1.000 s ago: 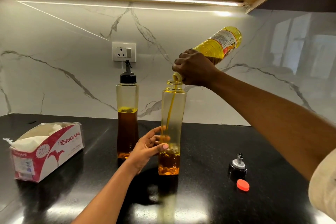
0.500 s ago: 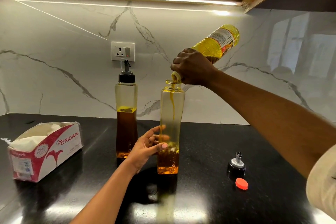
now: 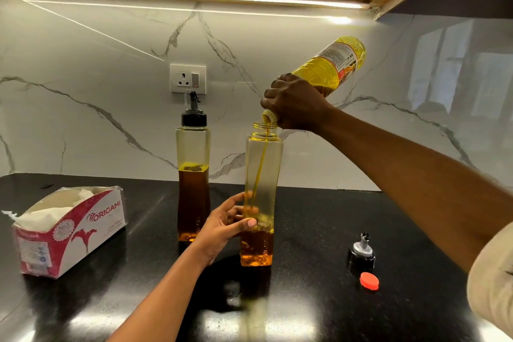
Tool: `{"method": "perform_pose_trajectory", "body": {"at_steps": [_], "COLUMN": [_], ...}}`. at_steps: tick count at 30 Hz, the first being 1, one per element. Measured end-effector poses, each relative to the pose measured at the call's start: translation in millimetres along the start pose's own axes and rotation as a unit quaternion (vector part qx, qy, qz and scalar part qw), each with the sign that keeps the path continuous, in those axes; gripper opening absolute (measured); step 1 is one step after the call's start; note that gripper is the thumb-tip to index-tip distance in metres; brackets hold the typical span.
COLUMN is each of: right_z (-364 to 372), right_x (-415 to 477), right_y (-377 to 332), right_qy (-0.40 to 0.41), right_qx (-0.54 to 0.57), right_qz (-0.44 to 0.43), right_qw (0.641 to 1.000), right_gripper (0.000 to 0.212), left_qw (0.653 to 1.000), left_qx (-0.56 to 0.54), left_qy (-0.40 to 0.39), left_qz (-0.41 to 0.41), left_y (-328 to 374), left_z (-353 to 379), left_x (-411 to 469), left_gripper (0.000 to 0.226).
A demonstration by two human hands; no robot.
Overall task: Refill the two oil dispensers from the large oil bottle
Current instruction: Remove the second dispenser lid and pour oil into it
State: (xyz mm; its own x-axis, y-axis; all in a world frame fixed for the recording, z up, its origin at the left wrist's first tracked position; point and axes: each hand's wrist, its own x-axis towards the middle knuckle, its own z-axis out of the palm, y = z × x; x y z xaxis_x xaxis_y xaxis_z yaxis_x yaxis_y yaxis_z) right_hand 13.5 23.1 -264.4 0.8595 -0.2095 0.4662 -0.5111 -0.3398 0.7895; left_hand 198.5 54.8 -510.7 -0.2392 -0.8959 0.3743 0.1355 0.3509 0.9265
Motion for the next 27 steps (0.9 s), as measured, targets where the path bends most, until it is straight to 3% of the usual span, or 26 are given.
{"method": "perform_pose_trajectory", "body": {"at_steps": [7, 18, 27], "right_z": [-0.8, -2.2, -2.3], "right_x": [0.4, 1.8, 1.6], "right_y": [0.4, 0.7, 0.3], "right_qy": [-0.004, -0.024, -0.02], "right_qx": [-0.005, -0.007, -0.008], "right_qz": [-0.005, -0.006, -0.01], "right_qw": [1.0, 1.0, 1.0], "right_gripper": [0.027, 0.026, 0.026], "left_qw": [1.0, 1.0, 1.0], "left_qx": [0.003, -0.005, 0.0], "left_qy": [-0.002, -0.001, 0.003], "left_qz": [-0.002, 0.0, -0.003], "left_y": [1.1, 0.2, 1.7], "left_z": [0.3, 0.4, 1.4], "left_x": [-0.6, -0.9, -1.5], "left_gripper": [0.074, 0.059, 0.067]}}
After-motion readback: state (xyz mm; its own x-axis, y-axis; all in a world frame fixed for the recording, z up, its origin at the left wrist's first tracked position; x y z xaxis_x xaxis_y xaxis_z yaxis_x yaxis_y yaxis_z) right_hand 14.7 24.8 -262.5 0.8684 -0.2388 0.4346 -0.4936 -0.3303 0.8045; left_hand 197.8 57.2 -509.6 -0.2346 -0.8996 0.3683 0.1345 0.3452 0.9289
